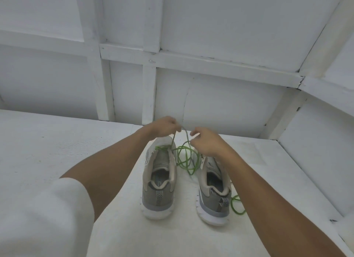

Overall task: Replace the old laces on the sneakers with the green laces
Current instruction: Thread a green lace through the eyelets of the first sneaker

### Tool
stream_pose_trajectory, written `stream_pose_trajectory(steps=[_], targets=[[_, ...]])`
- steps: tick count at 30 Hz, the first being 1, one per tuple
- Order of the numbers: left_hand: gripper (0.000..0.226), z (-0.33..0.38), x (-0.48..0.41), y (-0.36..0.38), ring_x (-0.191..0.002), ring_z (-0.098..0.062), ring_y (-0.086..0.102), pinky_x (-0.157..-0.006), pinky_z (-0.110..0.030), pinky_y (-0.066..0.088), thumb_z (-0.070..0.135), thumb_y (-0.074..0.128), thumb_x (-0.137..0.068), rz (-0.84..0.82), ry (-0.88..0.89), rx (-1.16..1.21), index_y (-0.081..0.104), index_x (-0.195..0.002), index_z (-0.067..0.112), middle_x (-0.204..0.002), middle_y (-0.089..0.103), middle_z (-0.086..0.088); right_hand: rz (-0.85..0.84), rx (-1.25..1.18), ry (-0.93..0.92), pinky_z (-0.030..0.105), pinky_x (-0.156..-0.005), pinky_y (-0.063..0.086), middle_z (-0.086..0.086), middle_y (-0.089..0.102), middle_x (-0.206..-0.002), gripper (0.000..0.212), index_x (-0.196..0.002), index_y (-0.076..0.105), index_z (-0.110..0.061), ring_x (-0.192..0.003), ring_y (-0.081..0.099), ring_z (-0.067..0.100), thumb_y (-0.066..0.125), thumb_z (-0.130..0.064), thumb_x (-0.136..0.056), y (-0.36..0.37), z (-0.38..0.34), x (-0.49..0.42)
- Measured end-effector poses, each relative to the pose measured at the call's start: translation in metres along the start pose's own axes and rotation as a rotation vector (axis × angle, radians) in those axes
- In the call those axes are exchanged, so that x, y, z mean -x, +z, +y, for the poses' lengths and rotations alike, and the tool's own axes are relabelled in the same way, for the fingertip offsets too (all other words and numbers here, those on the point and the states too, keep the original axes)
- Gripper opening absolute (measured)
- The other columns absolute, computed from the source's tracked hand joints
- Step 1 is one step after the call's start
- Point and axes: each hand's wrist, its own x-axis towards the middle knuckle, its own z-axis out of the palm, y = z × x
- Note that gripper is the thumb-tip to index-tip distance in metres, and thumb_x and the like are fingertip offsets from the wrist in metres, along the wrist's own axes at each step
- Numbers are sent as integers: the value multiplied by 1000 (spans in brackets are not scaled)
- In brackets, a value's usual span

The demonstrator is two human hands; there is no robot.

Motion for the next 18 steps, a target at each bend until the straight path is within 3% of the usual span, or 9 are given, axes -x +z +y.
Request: stream_pose_trajectory(steps=[2,5,8,11,13,14,16,18], targets=[[17,19,8,-10,-107,-28,59,-84,-35,44,29,59,-88,-8,72,126,62,-88,12,-111,65,-13,32,-34,-2,27,-68,52,3,64,-105,42,-128,51,-20,-79,63,18,54,-21,-86,-2,-2,-7],[26,48,21,-26,-117,-26,56,-90,-34,44,34,58,-81,2,167,210,65,-90,11,-121,63,-15,32,-98,31,39,-75,58,8,63,-105,63,-141,32,-19,-82,67,24,59,-33,-86,-4,-4,-16],[12,70,36,-36,-105,-18,61,-90,-32,44,26,63,-85,19,242,181,66,-86,14,-120,66,-13,119,-98,-13,32,-64,52,8,61,-105,65,-143,26,-22,-79,65,22,56,-46,-91,-9,-11,-22],[16,87,56,-37,-99,-15,61,-80,-18,42,23,67,-85,32,303,92,69,-90,8,-119,66,-13,119,-178,-45,27,-52,44,5,61,-88,42,-132,43,-25,-62,60,16,47,-47,-96,-17,-19,-27],[9,93,70,-36,-104,-12,61,-83,-17,40,21,67,-87,49,344,-8,70,-85,13,-114,67,-7,116,-199,-38,24,-47,42,4,60,-83,24,-109,57,-18,-54,58,14,45,-37,-99,-20,-20,-34],[8,93,77,-34,-98,-5,61,-80,-17,42,21,67,-87,52,363,-41,69,-82,15,-110,68,-2,114,-211,-24,23,-46,42,5,61,-82,20,-95,60,-18,-52,58,14,44,-29,-100,-22,-19,-37],[9,89,92,-31,-72,7,59,-71,-18,40,21,69,-87,16,379,-52,69,-81,14,-97,67,2,89,-263,19,22,-47,46,6,63,-81,23,-84,61,-17,-53,61,14,43,-16,-99,-25,-14,-43],[11,80,104,-26,-69,4,59,-71,-18,41,23,71,-86,-21,376,-57,68,-80,15,-89,67,4,68,-338,62,21,-50,51,8,66,-82,22,-87,64,-12,-54,64,14,45,-8,-98,-28,-9,-49]])
